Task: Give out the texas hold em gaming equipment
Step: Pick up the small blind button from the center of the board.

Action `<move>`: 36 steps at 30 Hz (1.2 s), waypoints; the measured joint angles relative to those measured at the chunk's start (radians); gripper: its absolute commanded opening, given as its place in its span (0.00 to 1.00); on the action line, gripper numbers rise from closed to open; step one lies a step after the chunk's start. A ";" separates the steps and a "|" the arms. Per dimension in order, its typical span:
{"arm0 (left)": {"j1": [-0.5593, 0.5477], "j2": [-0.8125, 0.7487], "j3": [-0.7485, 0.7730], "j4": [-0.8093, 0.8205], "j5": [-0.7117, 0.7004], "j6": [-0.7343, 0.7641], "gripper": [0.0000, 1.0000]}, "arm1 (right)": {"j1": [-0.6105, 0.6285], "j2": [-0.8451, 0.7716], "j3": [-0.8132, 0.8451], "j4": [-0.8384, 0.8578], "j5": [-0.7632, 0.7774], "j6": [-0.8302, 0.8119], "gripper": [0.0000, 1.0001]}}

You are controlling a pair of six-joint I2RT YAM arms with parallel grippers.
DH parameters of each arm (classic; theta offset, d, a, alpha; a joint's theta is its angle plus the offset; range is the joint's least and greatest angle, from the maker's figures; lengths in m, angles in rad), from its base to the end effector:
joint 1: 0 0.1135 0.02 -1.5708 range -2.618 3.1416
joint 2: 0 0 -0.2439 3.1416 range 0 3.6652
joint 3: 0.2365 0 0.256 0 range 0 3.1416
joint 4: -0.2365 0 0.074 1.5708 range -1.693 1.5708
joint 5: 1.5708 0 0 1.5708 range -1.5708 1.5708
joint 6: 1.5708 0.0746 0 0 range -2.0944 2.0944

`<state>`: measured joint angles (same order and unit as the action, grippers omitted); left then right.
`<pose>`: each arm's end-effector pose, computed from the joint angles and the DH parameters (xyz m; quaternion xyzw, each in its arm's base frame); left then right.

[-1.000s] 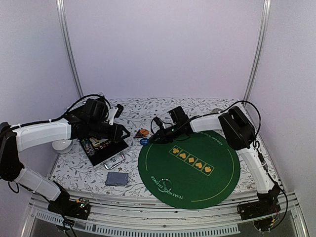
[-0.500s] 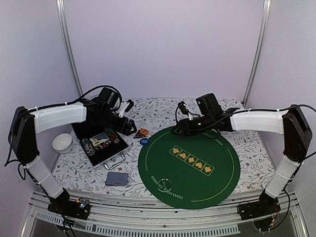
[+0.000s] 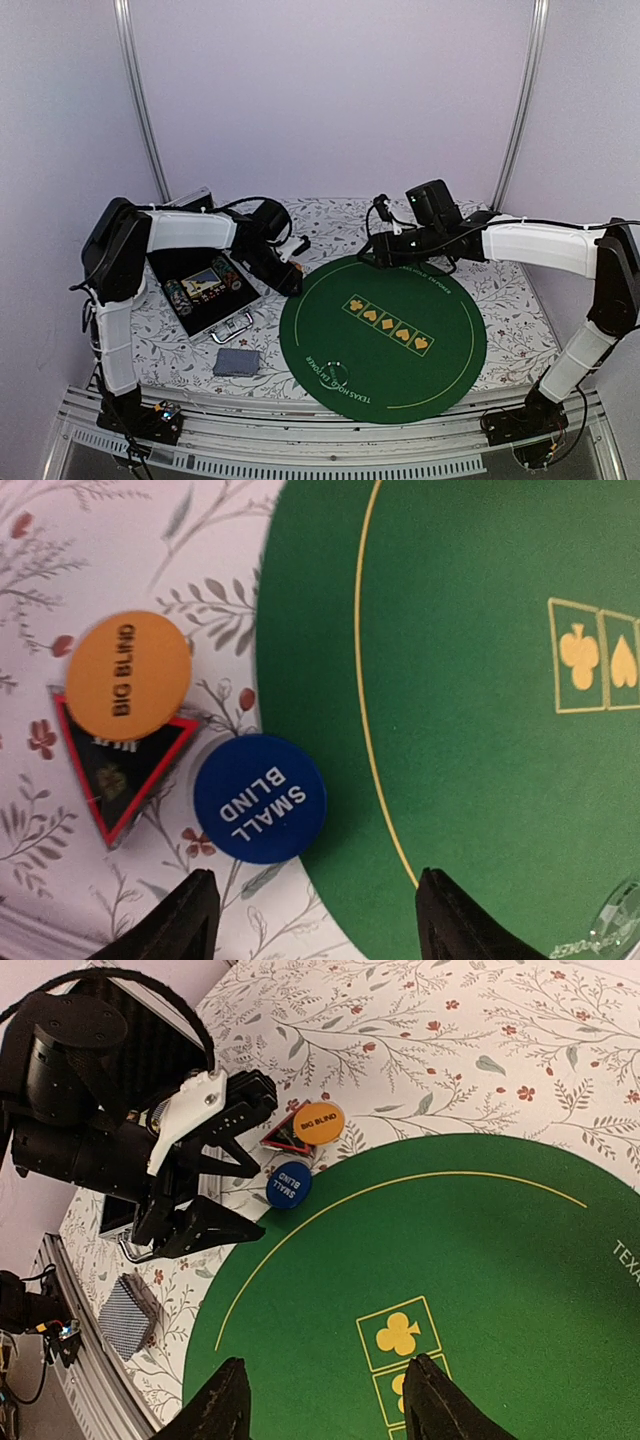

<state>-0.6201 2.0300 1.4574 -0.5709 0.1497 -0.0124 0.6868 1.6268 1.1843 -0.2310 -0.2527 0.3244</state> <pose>0.3443 -0.2595 0.1132 0.3067 0.9251 -0.1352 0.1782 0.2964 0.2671 0.2134 -0.2148 0.8694 0.3077 0.3215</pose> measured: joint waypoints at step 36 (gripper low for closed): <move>0.046 0.103 0.048 -0.013 0.079 0.070 0.68 | 0.053 0.052 0.095 -0.157 0.110 0.010 0.59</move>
<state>-0.5743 2.1326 1.5059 -0.5842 0.2287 0.0578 0.7395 1.6787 1.2789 -0.3882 -0.1429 0.3344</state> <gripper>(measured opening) 0.652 0.582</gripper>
